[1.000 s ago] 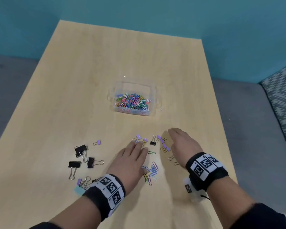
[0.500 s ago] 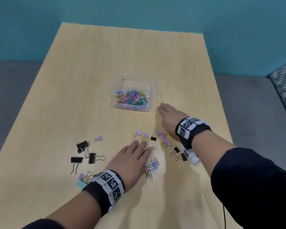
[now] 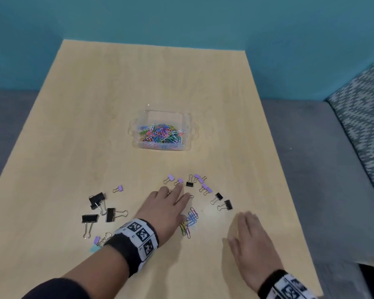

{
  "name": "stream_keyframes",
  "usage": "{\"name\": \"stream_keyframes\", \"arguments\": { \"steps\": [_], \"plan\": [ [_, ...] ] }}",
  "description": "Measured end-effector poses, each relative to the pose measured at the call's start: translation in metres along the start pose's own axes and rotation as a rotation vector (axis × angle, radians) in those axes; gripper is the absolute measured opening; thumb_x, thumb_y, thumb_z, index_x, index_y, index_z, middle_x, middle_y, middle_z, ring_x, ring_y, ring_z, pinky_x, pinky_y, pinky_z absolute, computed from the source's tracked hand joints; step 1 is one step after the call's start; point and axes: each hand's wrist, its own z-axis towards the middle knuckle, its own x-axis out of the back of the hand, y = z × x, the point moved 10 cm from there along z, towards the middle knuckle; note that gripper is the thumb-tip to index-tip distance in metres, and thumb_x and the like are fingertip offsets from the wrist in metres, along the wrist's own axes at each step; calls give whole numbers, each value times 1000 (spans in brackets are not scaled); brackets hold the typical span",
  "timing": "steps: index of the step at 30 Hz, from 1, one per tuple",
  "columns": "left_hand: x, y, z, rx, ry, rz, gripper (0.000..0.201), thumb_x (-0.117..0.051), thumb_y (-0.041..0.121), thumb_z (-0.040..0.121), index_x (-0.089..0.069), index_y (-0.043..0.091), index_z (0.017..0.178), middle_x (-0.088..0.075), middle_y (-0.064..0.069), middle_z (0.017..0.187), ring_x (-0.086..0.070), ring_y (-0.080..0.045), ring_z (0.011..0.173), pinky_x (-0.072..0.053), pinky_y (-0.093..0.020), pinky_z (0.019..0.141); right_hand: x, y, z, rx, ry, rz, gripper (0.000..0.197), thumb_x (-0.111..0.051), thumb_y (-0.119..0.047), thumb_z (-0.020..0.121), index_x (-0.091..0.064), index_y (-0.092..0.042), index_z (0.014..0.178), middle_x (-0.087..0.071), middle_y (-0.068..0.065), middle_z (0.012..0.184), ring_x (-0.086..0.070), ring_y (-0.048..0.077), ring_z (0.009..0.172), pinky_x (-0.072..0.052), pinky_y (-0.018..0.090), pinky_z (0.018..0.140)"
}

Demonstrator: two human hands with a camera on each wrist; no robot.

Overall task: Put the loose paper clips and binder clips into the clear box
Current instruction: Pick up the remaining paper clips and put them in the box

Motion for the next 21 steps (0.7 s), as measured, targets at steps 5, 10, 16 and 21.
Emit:
{"name": "stream_keyframes", "arguments": {
  "steps": [5,10,16,21],
  "plan": [
    [2,-3,-17,-16,-10,1,53,-34,48,83,-54,20,124,-56,-6,132,-56,-28,104,-53,-40,75,-16,-79,-19,151,-1,-30,74,-41,-49,74,-49,-5,132,-54,20,133,-53,35,122,-52,45,89],
    [-7,0,-45,-15,15,-142,45,-41,42,86,-63,14,113,-59,-6,123,-55,-26,114,-51,-36,90,3,-137,6,303,44,10,69,-40,-33,91,-13,-10,150,-11,13,158,-14,28,145,-26,45,113],
    [10,12,-80,-4,141,-222,35,-44,34,83,-64,16,106,-61,-3,115,-55,-20,109,-47,-28,93,4,-150,34,324,18,-85,66,-24,-45,89,-28,-8,144,-29,15,151,-26,33,140,-33,49,107],
    [2,-2,-109,173,159,-289,44,-45,32,84,-56,14,122,-53,-7,128,-47,-24,117,-49,-33,94,25,-154,22,485,123,-34,53,-40,-40,90,-37,-15,137,-43,5,138,-34,28,132,-38,42,106]
  ]
}}
